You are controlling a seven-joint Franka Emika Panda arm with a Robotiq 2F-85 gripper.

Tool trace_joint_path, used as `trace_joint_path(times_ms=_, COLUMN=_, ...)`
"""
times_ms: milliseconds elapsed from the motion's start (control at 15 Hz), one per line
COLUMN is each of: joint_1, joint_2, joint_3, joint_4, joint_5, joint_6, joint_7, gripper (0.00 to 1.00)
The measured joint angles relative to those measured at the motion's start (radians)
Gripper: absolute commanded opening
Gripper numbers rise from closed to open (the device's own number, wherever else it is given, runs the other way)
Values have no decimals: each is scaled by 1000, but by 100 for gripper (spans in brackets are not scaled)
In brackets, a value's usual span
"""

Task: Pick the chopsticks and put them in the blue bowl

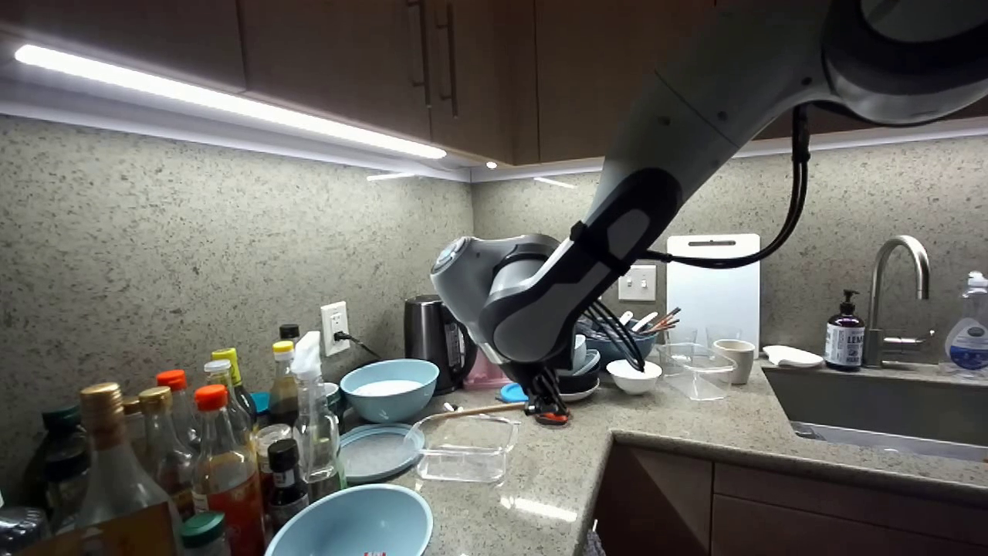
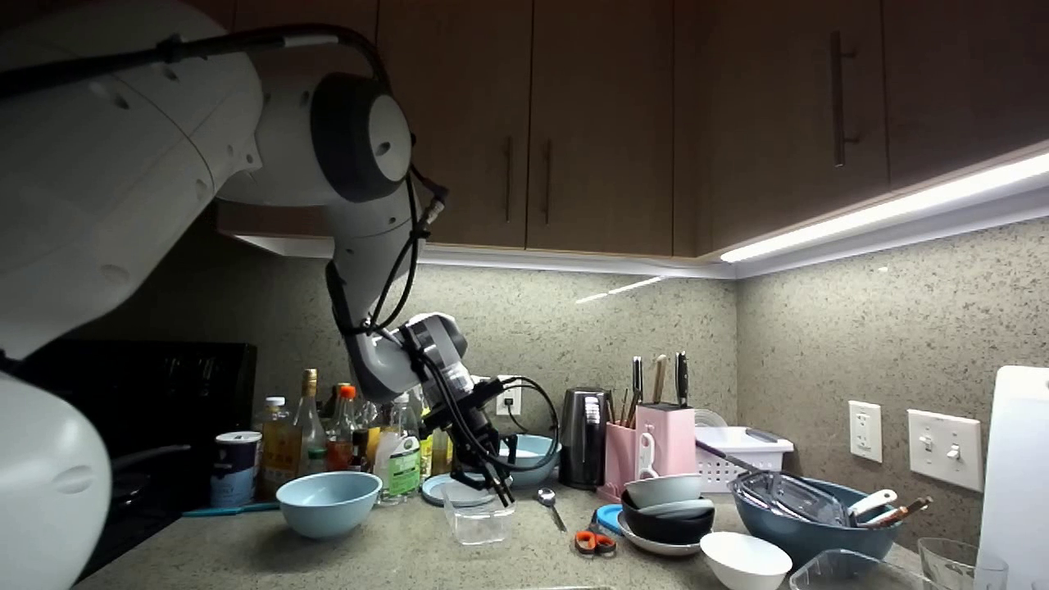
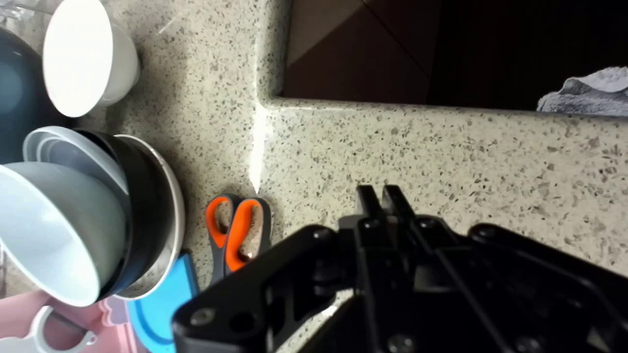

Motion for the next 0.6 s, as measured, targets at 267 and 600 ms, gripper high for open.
trace_joint_path(times_ms=267, joint_1=26, joint_2=-130, joint_3=1, joint_4=-42, joint_5=5, joint_6=-82, joint_7=47, gripper=6)
trace_joint_path(times_ms=600, joint_1=41, joint_2=-285, joint_3=54, joint_4=-133, joint_5=75, joint_6=-237, joint_7=48, gripper=6)
